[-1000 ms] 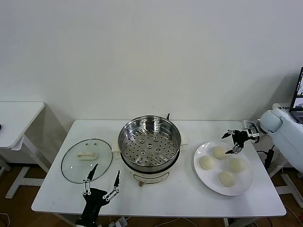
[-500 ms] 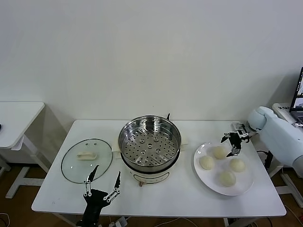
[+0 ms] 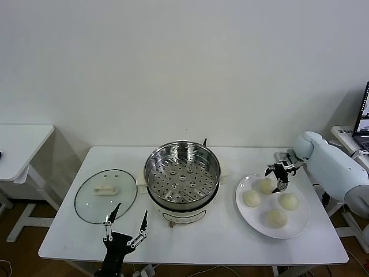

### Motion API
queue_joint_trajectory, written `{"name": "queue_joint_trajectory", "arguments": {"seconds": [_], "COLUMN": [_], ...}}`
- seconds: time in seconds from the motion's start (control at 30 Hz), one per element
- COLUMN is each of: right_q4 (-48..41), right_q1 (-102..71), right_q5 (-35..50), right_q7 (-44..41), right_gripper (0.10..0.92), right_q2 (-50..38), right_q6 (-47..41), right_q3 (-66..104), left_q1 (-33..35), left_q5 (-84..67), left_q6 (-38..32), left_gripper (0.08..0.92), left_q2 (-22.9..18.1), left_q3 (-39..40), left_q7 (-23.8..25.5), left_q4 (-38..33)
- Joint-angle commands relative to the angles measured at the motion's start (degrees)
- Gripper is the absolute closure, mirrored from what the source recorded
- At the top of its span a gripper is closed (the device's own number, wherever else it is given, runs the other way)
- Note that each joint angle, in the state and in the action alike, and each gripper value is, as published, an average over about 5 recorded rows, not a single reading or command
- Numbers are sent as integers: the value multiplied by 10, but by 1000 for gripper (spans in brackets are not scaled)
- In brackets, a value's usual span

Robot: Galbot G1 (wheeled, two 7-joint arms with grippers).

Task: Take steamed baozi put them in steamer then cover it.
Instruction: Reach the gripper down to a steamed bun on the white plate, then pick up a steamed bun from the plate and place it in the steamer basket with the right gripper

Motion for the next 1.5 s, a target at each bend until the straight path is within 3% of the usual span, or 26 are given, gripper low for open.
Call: {"name": "queue_joint_trajectory", "arguments": {"seconds": [0.03,0.3,0.53,0.73,1.03,1.3,1.5], "right_q4": [-9,3,82,191,266,295,267], "right_q1": [1,-2,39,176,332,339,282], "right_q5": [-7,-10,14,58,86,41,-17], "right_q7": [5,13,8,-3,-1,-6,-9], "right_gripper": [230,353,363,361,355,355,351], "right_q2": [8,0,-32,-42,64,149,204], "right_q6": [2,5,21,101,210,260,259], "right_q3": [-4,-6,-31,-118,-208,-224,-219], "left_q1": [0,-1,-2,1,8,13,14], "left_q5": [0,0,1,1,1,1,-5], "left_q6": [-1,1,5,6,4,0,2], "left_gripper": [177,177,177,177,177,177,177], "left_q2": [-1,0,2,5,8,9,8], "left_q3": [1,0,6,8,8,7,7], "left_q7": [-1,-2,-3,-4,-6,-7,-10], "left_q4": [2,-4,-10,-21,-32,-39,-46]}}
